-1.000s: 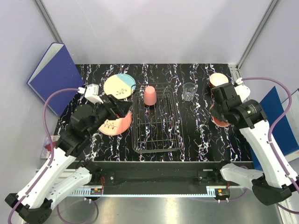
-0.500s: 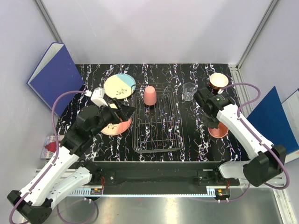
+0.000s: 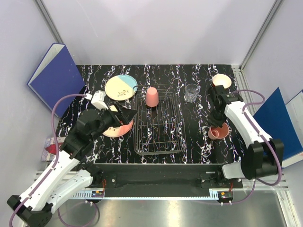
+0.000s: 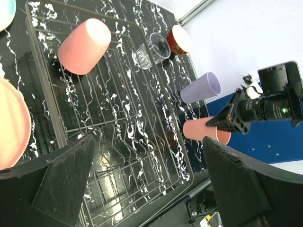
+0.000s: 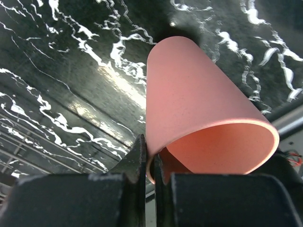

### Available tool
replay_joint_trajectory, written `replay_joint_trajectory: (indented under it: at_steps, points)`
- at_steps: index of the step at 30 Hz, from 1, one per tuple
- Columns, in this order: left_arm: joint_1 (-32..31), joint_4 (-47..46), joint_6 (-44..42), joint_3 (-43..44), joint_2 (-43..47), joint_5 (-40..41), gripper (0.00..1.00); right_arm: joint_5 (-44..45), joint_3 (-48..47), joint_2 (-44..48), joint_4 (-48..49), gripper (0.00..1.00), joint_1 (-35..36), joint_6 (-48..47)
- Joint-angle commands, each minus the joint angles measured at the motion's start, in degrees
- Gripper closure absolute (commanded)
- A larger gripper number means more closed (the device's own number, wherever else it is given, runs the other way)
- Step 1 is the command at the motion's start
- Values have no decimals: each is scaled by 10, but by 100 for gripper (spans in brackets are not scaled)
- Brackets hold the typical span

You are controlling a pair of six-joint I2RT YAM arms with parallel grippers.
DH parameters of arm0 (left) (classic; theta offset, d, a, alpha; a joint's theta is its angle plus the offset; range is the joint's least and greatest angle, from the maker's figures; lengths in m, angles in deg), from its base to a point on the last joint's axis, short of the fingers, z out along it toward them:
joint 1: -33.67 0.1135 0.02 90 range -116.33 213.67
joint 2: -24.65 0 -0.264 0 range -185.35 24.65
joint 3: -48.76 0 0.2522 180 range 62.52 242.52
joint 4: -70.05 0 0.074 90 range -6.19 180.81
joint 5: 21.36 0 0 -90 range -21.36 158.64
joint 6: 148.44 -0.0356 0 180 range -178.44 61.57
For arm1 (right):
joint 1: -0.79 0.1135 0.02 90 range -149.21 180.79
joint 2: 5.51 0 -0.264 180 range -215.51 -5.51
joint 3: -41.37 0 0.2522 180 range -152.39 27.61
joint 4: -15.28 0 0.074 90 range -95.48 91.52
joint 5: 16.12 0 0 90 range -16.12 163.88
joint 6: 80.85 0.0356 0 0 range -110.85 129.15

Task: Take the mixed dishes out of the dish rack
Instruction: Place the cup at the center of the board.

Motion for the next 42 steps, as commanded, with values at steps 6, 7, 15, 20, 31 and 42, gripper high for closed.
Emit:
replay_joint_trajectory:
  at_steps: [6, 7, 15, 20, 31, 42]
  points:
    - [0, -15, -1, -5, -12, -12, 1, -56, -4, -83, 84, 100, -42, -46]
    - [0, -15, -2, -4, -14, -11, 1, -57, -7, -86, 87, 100, -46, -50]
    - [0, -17, -4, 2, -41, -9, 1, -55, -26, -112, 93, 95, -67, -72]
    - [0, -20, -12, 8, -55, -24, 1, -48, -25, -71, 88, 86, -66, -75]
    - [-2, -28, -17, 14, -69, -33, 1, -42, -78, 36, 39, 68, -66, -82]
    - [-2, -5, -135, 85, -124, 39, 1, -234, -70, 212, 202, 9, -60, -100]
